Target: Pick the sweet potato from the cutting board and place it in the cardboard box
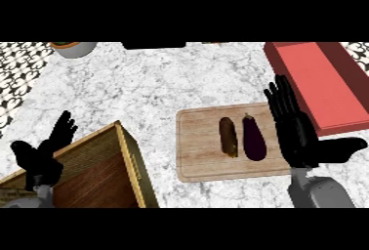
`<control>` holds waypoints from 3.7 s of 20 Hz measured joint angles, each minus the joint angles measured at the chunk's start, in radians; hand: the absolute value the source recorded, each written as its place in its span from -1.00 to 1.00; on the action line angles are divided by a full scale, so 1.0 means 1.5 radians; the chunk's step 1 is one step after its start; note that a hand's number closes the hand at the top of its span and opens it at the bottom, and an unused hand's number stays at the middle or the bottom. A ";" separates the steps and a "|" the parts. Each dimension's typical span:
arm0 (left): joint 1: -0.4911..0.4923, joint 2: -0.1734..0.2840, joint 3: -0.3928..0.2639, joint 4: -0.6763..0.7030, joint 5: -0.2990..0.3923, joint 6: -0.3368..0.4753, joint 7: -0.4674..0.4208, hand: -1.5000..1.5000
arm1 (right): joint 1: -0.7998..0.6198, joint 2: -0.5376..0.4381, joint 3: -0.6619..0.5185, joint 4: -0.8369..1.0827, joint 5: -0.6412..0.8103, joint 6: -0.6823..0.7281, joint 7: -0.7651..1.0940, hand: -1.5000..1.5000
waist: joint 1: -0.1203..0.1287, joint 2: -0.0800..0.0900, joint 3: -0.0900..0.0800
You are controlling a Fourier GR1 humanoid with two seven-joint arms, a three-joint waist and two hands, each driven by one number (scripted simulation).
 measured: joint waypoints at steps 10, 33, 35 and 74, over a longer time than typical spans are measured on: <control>0.053 0.061 0.020 -0.186 0.012 0.055 0.033 0.00 | -0.016 -0.188 0.043 0.065 0.359 -0.145 0.021 -1.00 | -0.033 -0.006 -0.033; 0.094 0.092 0.008 -0.250 0.002 0.118 0.081 0.00 | -0.043 -0.102 0.223 0.026 0.997 0.035 0.596 -1.00 | -0.057 0.004 -0.045; 0.085 0.093 0.002 -0.246 0.001 0.119 0.086 0.00 | -0.068 -0.061 0.243 0.030 1.028 0.101 0.657 -1.00 | -0.050 0.006 -0.044; 0.014 0.096 -0.060 -0.190 -0.015 0.145 0.070 0.00 | -0.229 0.128 0.228 0.247 1.059 0.304 0.859 -1.00 | -0.005 0.012 -0.033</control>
